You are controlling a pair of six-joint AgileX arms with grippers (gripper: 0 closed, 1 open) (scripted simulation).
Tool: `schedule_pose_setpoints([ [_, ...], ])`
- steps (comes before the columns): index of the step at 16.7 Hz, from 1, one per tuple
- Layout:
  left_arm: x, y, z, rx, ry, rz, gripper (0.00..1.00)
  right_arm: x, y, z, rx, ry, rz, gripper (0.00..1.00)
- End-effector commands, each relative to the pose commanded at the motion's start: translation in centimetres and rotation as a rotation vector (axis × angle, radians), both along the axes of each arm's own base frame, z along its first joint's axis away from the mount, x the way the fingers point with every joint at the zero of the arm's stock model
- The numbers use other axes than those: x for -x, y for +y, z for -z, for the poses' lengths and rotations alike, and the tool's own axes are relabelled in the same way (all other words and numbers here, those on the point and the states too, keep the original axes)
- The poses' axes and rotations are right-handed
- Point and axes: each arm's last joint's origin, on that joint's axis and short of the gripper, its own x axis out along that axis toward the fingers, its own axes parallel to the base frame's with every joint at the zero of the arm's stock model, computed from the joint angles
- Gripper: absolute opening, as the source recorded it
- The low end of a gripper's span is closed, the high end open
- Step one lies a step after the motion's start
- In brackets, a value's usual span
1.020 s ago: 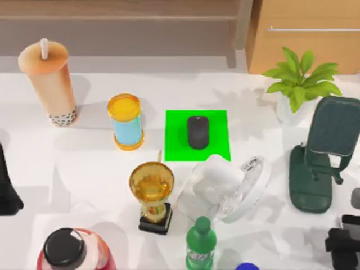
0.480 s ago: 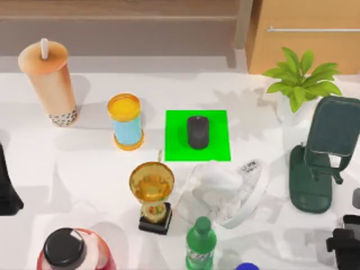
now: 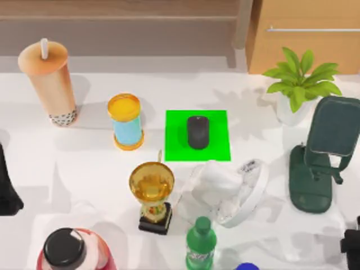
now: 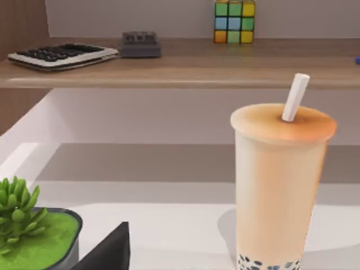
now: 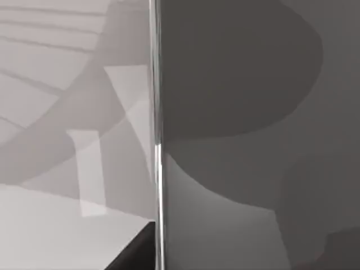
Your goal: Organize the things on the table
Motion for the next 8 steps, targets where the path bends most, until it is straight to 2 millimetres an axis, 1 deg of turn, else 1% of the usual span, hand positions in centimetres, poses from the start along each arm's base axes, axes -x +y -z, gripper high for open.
schedule_pose_setpoints([
  [3, 0.0, 0.0, 0.0, 0.0, 0.0, 0.0, 1.0, -0.3, 0.1, -1.0, -0.013, 0.012, 0.004, 0.0],
  [5, 0.0, 0.0, 0.0, 0.0, 0.0, 0.0, 1.0, -0.6, 0.6, -1.7, -0.027, 0.006, -0.011, 0.0],
  [8, 0.0, 0.0, 0.0, 0.0, 0.0, 0.0, 1.0, -0.7, 1.5, -2.0, -0.044, 0.003, -0.042, 0.0],
])
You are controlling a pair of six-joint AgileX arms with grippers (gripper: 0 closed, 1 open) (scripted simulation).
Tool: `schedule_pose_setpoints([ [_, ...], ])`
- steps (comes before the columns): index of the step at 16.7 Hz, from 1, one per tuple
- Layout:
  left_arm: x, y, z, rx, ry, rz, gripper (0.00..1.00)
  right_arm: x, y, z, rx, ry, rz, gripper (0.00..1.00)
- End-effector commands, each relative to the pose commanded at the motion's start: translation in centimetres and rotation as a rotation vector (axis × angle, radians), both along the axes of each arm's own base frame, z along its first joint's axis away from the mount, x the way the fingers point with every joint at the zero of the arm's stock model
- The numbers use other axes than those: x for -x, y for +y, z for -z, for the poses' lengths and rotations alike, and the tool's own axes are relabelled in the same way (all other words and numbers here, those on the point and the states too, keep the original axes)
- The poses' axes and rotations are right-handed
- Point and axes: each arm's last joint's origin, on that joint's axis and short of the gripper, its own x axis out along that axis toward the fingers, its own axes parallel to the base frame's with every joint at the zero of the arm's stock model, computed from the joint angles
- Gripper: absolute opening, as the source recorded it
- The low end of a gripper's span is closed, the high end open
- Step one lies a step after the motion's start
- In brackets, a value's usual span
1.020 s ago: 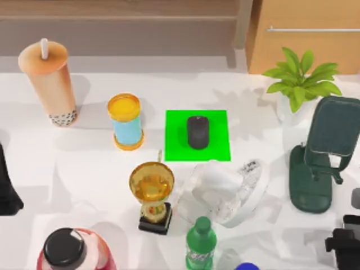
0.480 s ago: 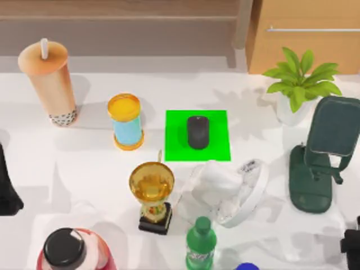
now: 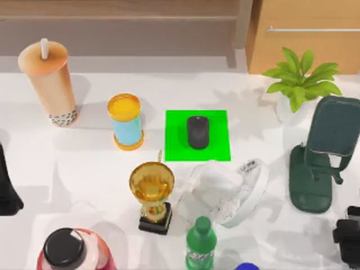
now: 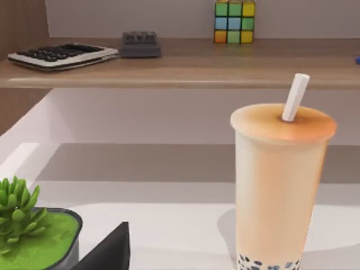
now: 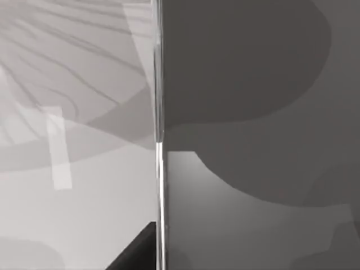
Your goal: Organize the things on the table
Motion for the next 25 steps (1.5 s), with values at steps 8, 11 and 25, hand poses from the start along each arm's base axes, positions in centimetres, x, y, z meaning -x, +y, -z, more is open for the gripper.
schedule_pose_setpoints([
  [8, 0.0, 0.0, 0.0, 0.0, 0.0, 0.0, 1.0, -0.1, -0.7, -0.7, 0.046, -0.081, 0.068, 0.0],
  [11, 0.0, 0.0, 0.0, 0.0, 0.0, 0.0, 1.0, -0.7, -1.2, -2.4, 0.142, -0.289, 0.168, 0.0],
  [25, 0.0, 0.0, 0.0, 0.0, 0.0, 0.0, 1.0, 3.0, 8.8, -7.8, 0.177, -1.092, 0.04, 0.0],
])
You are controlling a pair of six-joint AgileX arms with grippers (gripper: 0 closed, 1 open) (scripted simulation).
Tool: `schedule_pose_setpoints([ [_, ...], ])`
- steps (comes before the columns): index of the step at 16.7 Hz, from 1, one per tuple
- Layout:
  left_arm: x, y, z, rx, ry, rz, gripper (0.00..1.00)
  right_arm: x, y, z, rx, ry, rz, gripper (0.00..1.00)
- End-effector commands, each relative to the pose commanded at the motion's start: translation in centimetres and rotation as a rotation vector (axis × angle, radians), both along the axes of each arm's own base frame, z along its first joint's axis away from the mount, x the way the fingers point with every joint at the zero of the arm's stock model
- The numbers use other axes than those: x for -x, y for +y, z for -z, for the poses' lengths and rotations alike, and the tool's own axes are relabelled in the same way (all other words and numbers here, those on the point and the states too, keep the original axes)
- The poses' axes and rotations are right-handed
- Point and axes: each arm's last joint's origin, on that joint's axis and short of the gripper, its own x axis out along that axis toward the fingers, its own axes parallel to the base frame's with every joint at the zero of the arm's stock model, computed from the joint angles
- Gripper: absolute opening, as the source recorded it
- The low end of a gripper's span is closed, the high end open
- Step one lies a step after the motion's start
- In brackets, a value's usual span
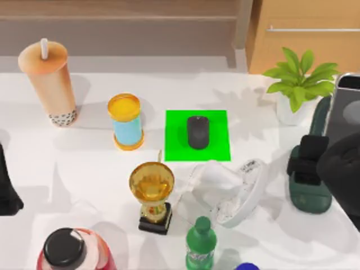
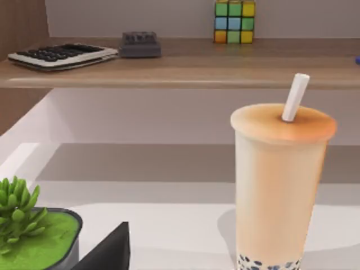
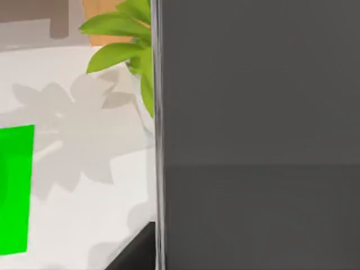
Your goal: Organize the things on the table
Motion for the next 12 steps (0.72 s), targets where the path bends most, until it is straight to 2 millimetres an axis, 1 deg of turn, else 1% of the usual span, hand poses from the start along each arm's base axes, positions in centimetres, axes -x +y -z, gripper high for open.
schedule_pose_setpoints([
  [2, 0.0, 0.0, 0.0, 0.0, 0.0, 0.0, 1.0, 0.1, 0.3, 0.3, 0.01, 0.006, -0.013, 0.0],
  [6, 0.0, 0.0, 0.0, 0.0, 0.0, 0.0, 1.0, 0.1, 0.2, 0.2, 0.003, 0.004, -0.011, 0.0],
  [9, 0.0, 0.0, 0.0, 0.0, 0.0, 0.0, 1.0, 0.0, -0.4, 0.1, -0.018, -0.005, -0.016, 0.0],
  [12, 0.0, 0.0, 0.0, 0.0, 0.0, 0.0, 1.0, -0.5, -1.0, 0.0, -0.05, -0.027, -0.024, 0.0],
])
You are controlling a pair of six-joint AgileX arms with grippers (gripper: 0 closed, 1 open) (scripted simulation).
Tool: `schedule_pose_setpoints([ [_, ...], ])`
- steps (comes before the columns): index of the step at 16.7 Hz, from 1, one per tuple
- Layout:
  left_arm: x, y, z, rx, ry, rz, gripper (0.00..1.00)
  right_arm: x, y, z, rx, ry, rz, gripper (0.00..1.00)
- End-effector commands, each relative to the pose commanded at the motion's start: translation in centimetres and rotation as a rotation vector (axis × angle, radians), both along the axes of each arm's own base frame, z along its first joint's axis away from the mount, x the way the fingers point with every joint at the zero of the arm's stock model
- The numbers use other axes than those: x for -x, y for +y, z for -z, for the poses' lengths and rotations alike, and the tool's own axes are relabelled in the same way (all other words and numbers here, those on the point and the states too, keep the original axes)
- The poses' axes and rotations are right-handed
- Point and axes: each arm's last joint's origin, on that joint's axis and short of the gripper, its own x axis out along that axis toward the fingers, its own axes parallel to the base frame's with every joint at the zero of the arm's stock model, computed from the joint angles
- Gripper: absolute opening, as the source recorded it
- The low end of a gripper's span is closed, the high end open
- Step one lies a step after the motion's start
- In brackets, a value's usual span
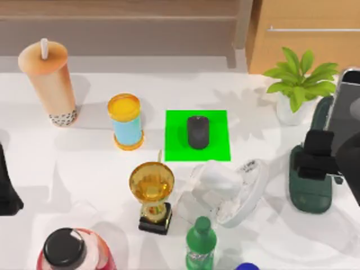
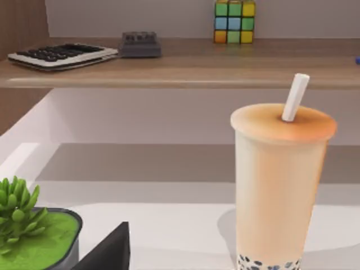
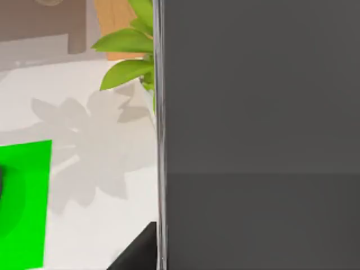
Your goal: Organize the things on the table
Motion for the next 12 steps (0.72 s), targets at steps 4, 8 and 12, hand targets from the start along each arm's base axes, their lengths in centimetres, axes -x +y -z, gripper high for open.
schedule_pose_setpoints([
  [4, 0.0, 0.0, 0.0, 0.0, 0.0, 0.0, 1.0, -1.8, 0.1, 0.8, 0.017, 0.005, -0.009, 0.0],
  [8, 0.0, 0.0, 0.0, 0.0, 0.0, 0.0, 1.0, -3.7, 0.5, 2.2, 0.059, 0.032, 0.009, 0.0],
  [12, 0.0, 0.0, 0.0, 0.0, 0.0, 0.0, 1.0, -3.8, 0.5, 2.3, 0.06, 0.033, 0.011, 0.0],
])
